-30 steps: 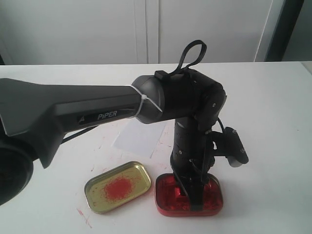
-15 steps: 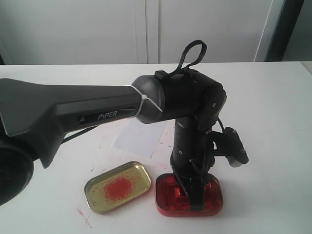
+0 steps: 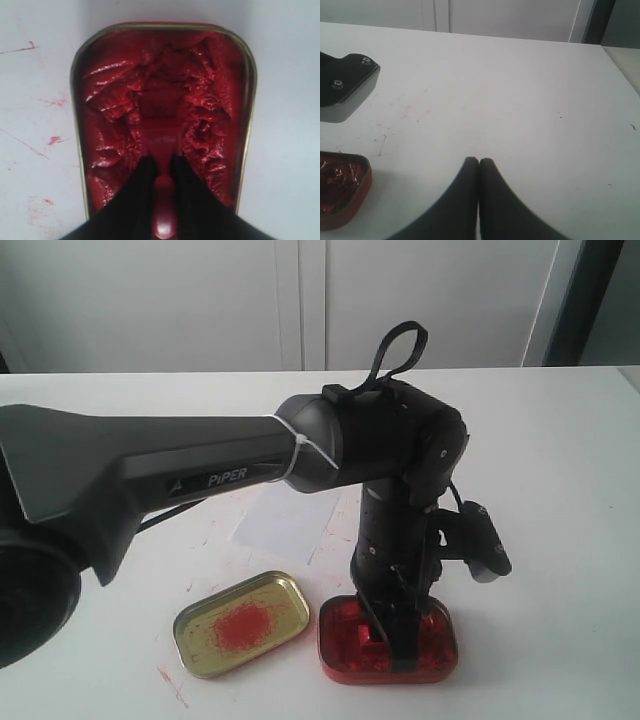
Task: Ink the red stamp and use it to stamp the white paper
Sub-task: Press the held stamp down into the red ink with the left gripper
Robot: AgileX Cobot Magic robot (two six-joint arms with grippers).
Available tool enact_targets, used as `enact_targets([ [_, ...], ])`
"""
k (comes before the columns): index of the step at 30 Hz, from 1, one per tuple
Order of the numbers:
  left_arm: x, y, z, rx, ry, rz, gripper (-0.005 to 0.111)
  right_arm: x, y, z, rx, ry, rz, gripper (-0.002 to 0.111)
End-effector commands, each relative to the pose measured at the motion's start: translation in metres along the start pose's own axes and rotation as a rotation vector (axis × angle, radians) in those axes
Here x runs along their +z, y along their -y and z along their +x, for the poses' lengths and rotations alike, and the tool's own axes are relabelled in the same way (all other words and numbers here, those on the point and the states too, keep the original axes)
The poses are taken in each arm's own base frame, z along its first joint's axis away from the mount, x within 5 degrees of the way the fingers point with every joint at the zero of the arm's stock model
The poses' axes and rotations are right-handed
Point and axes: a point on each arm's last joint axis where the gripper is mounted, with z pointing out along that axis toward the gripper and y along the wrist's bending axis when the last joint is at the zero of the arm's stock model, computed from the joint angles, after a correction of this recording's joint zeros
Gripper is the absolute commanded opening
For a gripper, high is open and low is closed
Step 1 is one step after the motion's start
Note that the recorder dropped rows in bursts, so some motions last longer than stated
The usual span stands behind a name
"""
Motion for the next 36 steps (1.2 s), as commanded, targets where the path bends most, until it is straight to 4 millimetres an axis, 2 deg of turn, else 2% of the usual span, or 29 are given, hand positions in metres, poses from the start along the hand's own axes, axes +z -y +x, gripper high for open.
enact_targets([
  [1, 0.014, 0.004, 0.0, 0.003, -0.062, 0.052, 0.0, 0.0, 0.0, 0.0, 0.004, 0.016, 0.004, 0.0],
  [20, -0.029, -0.005, -0.012, 0.018, -0.008, -0.025, 0.0, 0.0, 0.0, 0.0, 0.004, 0.016, 0.004, 0.0],
  [36, -0.03, -0.006, -0.012, -0.036, -0.01, -0.042, 0.0, 0.0, 0.0, 0.0, 0.004, 0.016, 0.004, 0.0],
])
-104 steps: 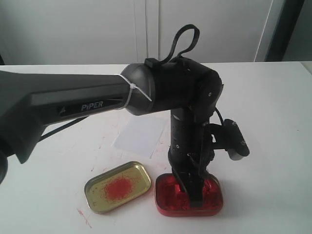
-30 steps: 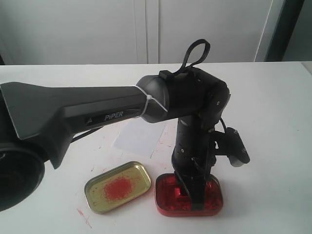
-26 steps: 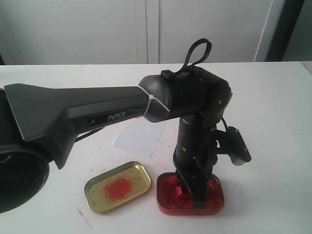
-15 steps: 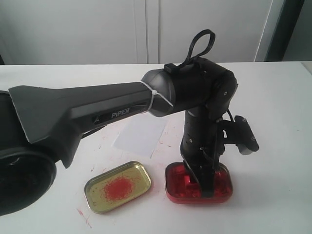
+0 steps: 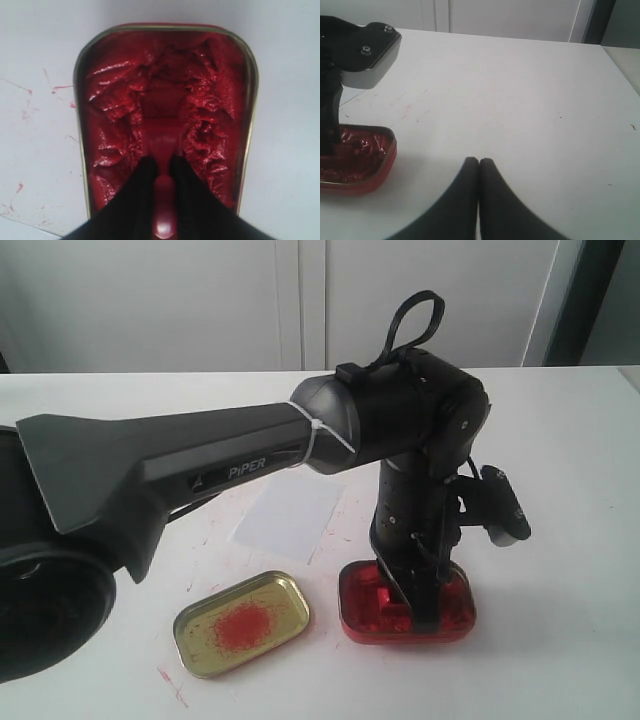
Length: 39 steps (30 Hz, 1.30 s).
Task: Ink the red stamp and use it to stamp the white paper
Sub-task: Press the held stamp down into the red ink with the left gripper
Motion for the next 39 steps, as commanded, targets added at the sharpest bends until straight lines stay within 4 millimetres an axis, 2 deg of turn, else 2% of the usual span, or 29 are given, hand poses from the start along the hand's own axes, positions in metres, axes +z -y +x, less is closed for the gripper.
enact_targets([
  [1, -0.004, 0.009, 0.005, -0.026, -0.071, 0.055, 0.0, 0.0, 0.0, 0.0, 0.002, 0.016, 0.004, 0.0],
  [7, 0.009, 0.012, 0.011, -0.042, -0.119, 0.076, 0.0, 0.0, 0.0, 0.0, 0.002, 0.016, 0.004, 0.0],
  [14, 0.008, 0.029, 0.001, 0.017, -0.178, -0.036, 0.0, 0.0, 0.0, 0.0, 0.002, 0.016, 0.004, 0.0],
  [22, 0.007, 0.027, 0.002, -0.04, -0.191, -0.071, 0.0, 0.0, 0.0, 0.0, 0.002, 0.016, 0.004, 0.0],
  [27, 0.018, 0.028, 0.001, -0.044, -0.222, -0.091, 0.0, 0.0, 0.0, 0.0, 0.002, 0.016, 0.004, 0.0],
  [32, 0.016, 0.032, -0.003, -0.024, -0.253, -0.177, 0.0, 0.0, 0.0, 0.0, 0.002, 0.016, 0.004, 0.0],
  [39, 0.014, 0.036, -0.006, -0.016, -0.244, -0.181, 0.0, 0.0, 0.0, 0.0, 0.002, 0.016, 0.004, 0.0],
])
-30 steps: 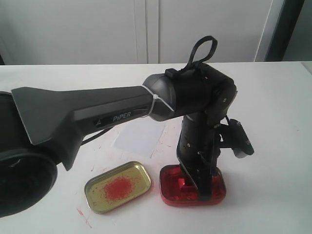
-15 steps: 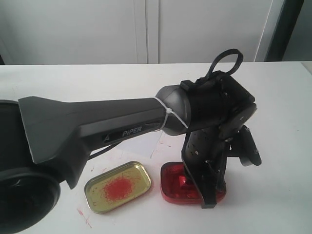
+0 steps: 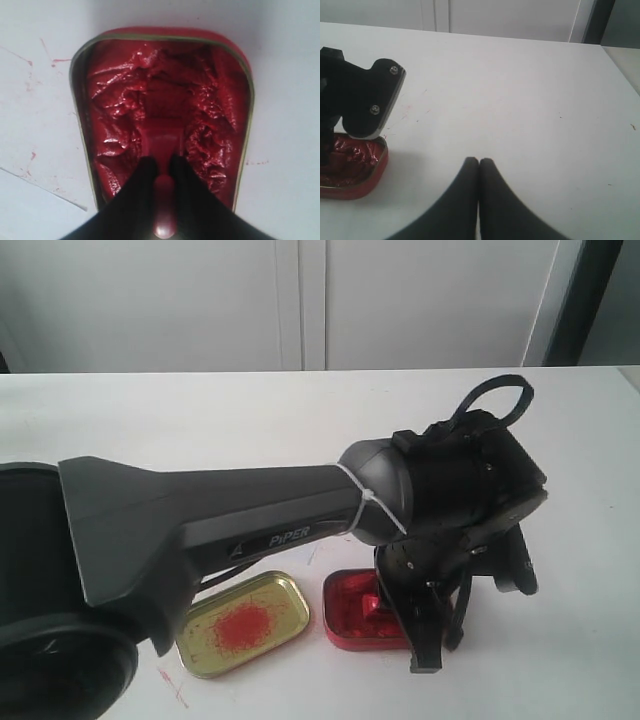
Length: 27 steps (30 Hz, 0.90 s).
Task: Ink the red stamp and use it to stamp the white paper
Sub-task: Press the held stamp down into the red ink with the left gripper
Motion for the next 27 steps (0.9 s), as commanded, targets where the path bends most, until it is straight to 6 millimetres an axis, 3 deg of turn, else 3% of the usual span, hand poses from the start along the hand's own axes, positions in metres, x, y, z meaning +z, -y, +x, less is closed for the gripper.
enact_targets([
  [1, -0.008, 0.005, 0.006, -0.007, -0.072, 0.023, 0.0, 0.0, 0.0, 0.0, 0.002, 0.016, 0.004, 0.0],
  [18, -0.027, -0.006, 0.005, -0.032, -0.021, -0.023, 0.0, 0.0, 0.0, 0.0, 0.002, 0.016, 0.004, 0.0],
  [27, -0.022, -0.023, 0.015, -0.077, -0.027, -0.013, 0.0, 0.0, 0.0, 0.0, 0.002, 0.016, 0.004, 0.0],
])
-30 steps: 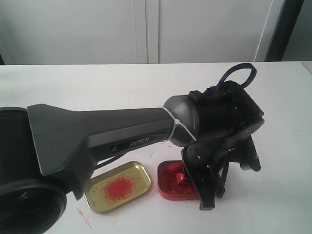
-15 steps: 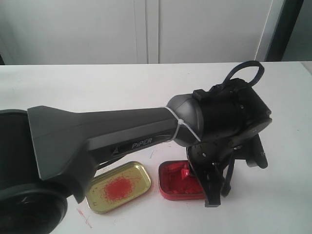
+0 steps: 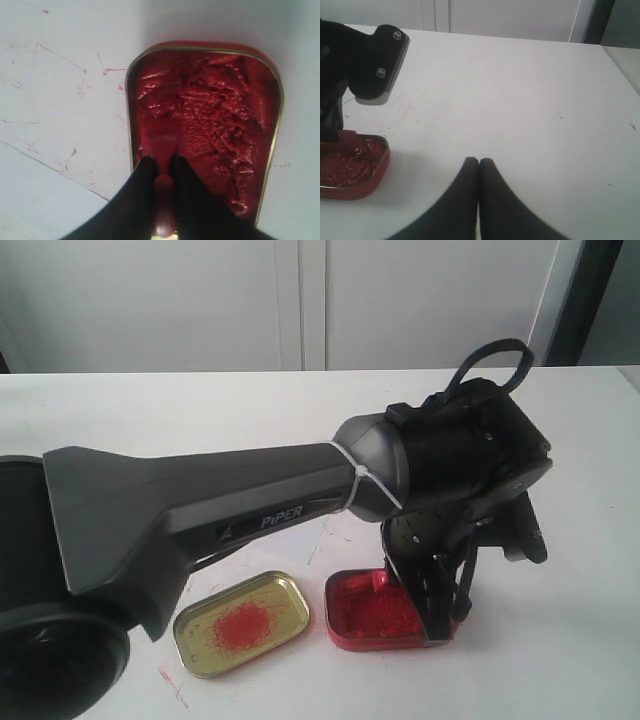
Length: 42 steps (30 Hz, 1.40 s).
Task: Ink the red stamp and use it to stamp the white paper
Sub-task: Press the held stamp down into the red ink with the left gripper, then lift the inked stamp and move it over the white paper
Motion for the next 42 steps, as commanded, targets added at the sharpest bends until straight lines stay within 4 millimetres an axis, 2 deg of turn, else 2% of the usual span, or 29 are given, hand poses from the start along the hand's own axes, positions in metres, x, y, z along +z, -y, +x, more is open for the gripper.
enact_targets([
  [1, -0.004, -0.012, 0.017, -0.049, -0.08, 0.028, 0.0, 0.0, 0.0, 0.0, 0.002, 0.016, 0.004, 0.0],
  [12, 0.003, -0.04, 0.035, -0.147, -0.079, 0.075, 0.0, 0.0, 0.0, 0.0, 0.002, 0.016, 0.004, 0.0],
  [27, 0.019, -0.085, 0.072, -0.289, -0.102, 0.103, 0.0, 0.0, 0.0, 0.0, 0.002, 0.016, 0.004, 0.0],
  [42, 0.035, -0.131, 0.121, -0.47, -0.095, 0.183, 0.0, 0.0, 0.0, 0.0, 0.002, 0.016, 0.004, 0.0],
])
